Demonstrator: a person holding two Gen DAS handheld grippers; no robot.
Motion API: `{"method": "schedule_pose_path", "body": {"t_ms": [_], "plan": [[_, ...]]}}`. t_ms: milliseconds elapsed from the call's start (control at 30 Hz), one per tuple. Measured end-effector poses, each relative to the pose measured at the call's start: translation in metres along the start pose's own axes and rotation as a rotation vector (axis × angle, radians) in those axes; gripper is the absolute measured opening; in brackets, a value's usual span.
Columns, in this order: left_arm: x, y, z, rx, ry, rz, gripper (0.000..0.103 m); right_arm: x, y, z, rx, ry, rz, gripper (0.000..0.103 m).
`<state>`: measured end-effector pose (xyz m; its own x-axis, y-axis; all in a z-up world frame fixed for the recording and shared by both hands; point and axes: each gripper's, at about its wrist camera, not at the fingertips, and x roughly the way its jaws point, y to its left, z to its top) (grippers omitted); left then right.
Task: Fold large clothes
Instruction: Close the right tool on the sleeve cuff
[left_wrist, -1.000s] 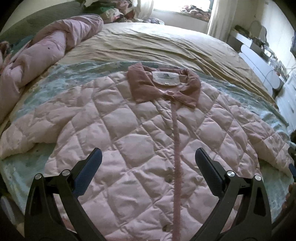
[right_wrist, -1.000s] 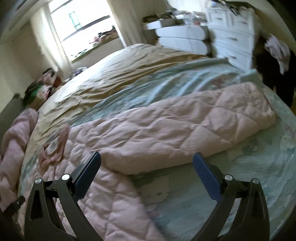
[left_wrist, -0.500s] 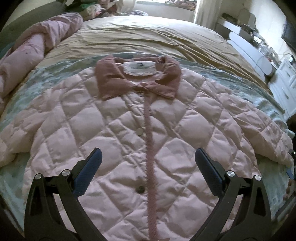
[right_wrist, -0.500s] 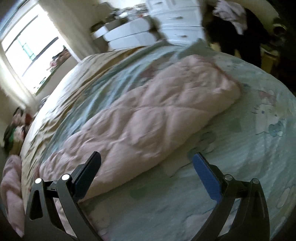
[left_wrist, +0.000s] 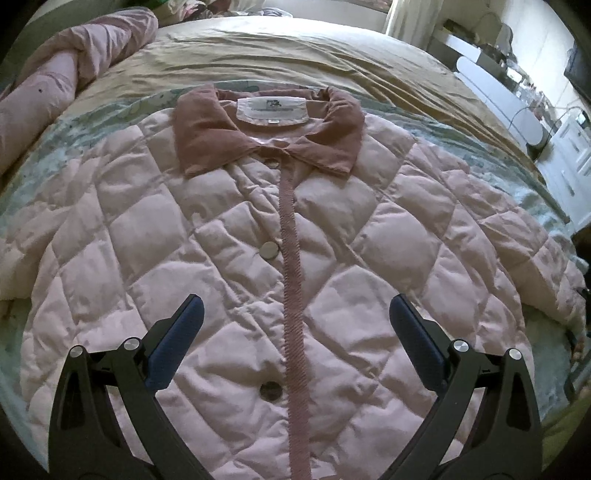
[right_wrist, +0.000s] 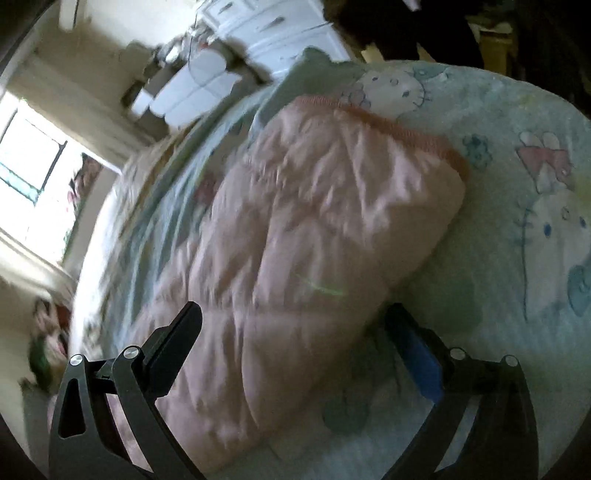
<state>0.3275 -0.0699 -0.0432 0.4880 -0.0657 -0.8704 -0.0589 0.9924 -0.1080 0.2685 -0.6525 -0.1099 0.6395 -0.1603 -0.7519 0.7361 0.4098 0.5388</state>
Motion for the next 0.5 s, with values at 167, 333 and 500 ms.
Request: {"method": "schedule_pose_path", "body": {"t_ms": [167, 333, 500], "plan": [[-0.012, 0.013, 0.004, -0.008, -0.018, 0.031, 0.094, 0.005, -0.005, 0.015, 0.027, -0.014, 0.099, 0.036], [-0.029, 0.026, 0.01, -0.001, -0.044, 0.066, 0.094, -0.029, 0.031, 0.015, -0.101, -0.101, 0.2, 0.018], [-0.048, 0.039, 0.021, -0.023, -0.071, 0.073, 0.094, -0.07, 0.084, 0.007, -0.223, -0.161, 0.287, 0.016]]}}
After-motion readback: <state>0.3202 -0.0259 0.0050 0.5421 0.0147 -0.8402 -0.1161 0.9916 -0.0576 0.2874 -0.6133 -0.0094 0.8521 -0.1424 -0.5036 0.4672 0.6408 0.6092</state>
